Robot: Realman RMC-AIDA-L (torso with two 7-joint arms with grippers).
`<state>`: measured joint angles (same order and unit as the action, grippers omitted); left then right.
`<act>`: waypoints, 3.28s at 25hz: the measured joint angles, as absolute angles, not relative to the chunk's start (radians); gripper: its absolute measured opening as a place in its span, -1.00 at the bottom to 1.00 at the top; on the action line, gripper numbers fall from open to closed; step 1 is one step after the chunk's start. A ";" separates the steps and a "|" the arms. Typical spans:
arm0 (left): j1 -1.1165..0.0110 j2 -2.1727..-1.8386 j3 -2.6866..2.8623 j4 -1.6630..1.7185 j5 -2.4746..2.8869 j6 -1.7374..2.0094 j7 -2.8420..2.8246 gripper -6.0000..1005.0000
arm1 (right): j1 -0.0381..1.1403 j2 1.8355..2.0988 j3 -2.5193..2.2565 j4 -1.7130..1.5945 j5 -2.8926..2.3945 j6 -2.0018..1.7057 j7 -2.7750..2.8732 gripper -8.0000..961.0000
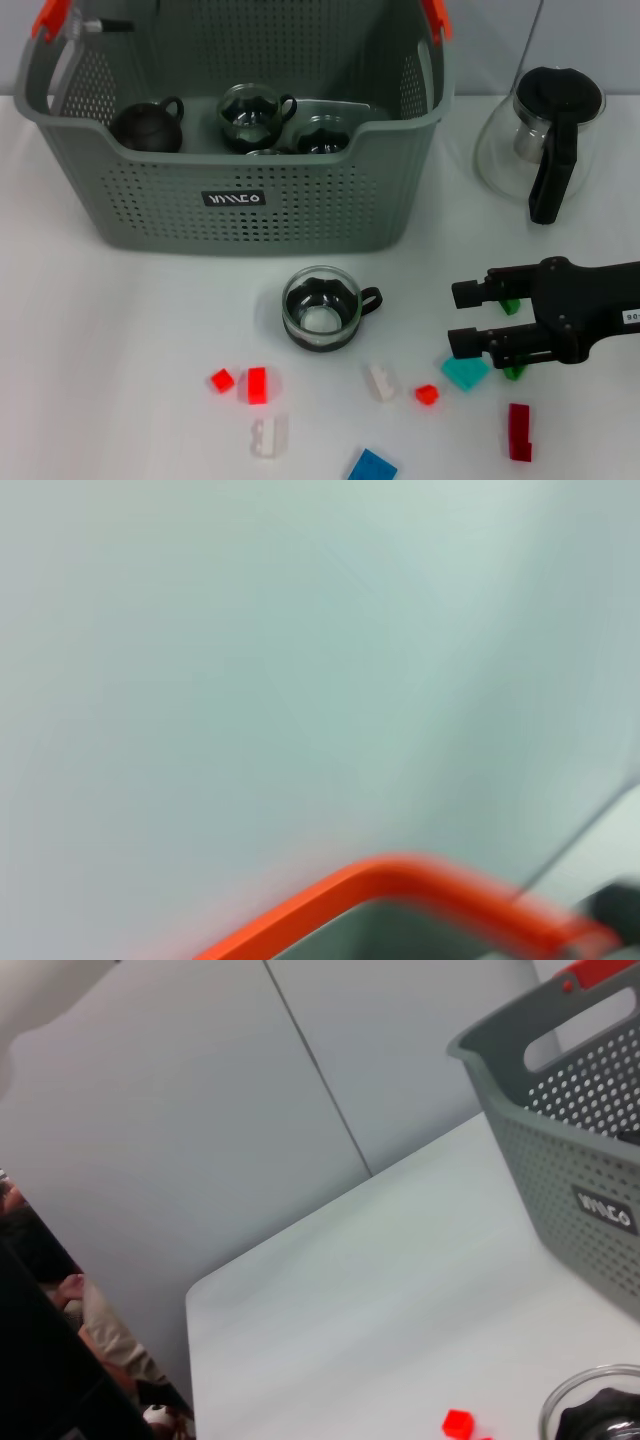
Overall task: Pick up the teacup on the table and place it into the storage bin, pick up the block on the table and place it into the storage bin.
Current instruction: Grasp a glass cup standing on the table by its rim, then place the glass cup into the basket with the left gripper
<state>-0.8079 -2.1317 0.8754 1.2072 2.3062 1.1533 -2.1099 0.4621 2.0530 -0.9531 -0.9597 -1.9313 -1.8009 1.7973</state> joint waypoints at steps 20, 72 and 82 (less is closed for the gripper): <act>-0.495 -2.177 1.138 1.467 2.248 1.792 -1.617 0.51 | 0.474 2.050 -0.919 -0.922 -1.931 -1.799 1.803 0.58; -0.625 -2.177 1.717 1.174 2.595 1.269 -1.987 -0.26 | 0.474 2.043 -0.903 -0.883 -1.948 -1.782 1.792 0.58; -0.624 -2.176 1.664 1.227 2.539 1.347 -1.989 -0.86 | 0.466 2.042 -0.894 -0.884 -1.948 -1.785 1.781 0.58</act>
